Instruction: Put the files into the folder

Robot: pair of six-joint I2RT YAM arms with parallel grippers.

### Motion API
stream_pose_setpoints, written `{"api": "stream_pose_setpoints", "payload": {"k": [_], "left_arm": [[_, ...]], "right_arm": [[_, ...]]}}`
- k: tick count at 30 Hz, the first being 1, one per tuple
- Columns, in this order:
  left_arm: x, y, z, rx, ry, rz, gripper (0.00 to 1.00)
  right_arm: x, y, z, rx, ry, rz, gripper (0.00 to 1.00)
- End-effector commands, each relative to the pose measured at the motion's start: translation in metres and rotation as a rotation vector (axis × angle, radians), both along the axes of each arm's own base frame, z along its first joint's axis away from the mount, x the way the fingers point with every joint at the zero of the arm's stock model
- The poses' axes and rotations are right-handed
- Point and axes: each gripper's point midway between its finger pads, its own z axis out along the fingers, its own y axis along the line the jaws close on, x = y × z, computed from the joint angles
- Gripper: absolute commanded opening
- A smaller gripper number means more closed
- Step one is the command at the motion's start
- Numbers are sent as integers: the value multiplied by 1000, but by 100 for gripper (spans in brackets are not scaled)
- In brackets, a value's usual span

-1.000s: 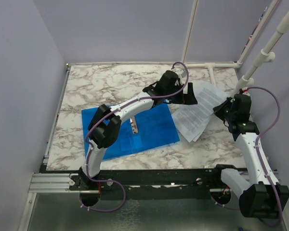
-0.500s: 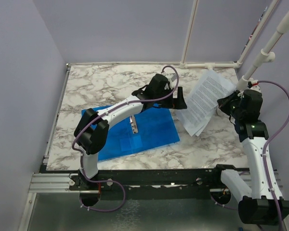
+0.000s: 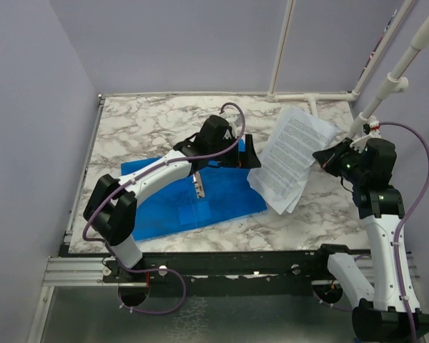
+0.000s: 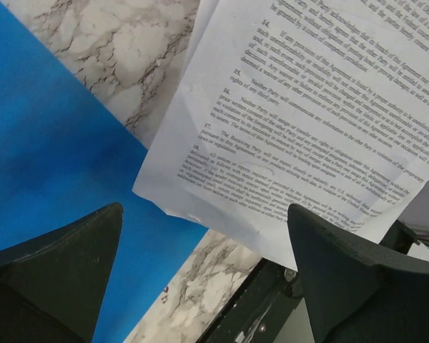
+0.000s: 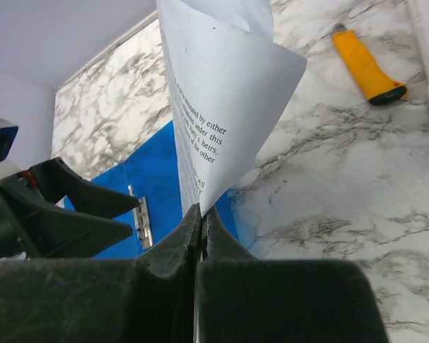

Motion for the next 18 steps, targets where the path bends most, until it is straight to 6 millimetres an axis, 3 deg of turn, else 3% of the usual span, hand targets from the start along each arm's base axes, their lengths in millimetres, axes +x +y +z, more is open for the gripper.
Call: {"api": "stream_pose_setpoints", "payload": {"k": [1,9,18], "left_arm": [[-12,24,13,-63,19,-29,99],[-31,65,26,-188,56,-33,97],[-84,83,29,-323,133,-132,87]], "right_arm": [[-20,30,9,66,-9,167,0],[-41,62,24,149,-40,372,1],[-62,85,33,222,-66,544,1]]}}
